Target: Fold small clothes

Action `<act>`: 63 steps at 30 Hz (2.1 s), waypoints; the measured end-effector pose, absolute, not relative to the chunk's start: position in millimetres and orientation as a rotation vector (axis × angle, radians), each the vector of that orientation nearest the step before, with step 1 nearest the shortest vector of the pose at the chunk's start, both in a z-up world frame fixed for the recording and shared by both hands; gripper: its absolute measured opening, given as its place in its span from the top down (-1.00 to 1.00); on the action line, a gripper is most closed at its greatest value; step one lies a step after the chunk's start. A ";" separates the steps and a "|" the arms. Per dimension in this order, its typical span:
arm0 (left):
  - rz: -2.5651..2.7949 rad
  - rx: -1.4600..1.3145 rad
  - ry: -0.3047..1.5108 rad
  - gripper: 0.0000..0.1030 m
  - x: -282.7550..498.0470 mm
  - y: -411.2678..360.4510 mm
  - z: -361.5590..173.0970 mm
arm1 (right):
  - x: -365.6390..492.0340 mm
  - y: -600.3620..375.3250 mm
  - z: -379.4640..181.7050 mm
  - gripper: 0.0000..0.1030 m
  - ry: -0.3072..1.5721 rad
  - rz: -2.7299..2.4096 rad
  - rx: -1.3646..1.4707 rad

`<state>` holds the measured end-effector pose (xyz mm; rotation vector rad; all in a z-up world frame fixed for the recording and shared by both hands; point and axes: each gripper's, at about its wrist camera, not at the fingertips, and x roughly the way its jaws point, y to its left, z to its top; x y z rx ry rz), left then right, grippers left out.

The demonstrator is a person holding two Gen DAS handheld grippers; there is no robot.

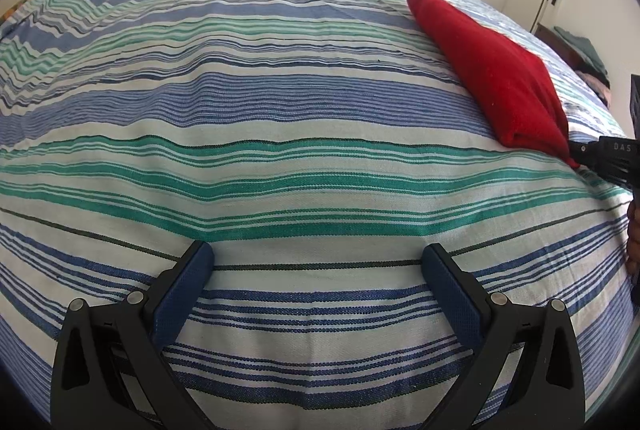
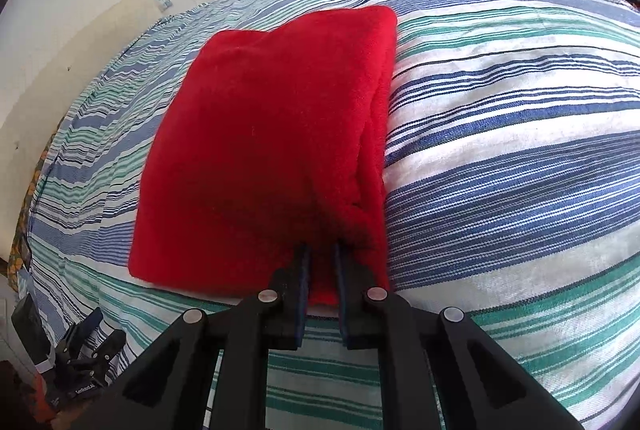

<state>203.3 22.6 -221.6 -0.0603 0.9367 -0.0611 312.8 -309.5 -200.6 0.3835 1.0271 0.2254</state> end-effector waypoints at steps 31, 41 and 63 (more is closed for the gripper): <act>-0.086 -0.055 1.020 -0.97 167.8 25.5 -200.2 | 161.6 -277.5 -174.8 -0.40 1.093 0.131 0.121; -0.297 -0.368 0.955 -0.97 284.4 -7.2 -143.1 | 241.6 -385.7 -114.0 -0.39 0.852 0.246 0.614; -0.416 -0.338 1.157 0.76 339.7 -79.7 -177.2 | 468.9 -364.5 -183.9 0.73 1.061 0.352 0.587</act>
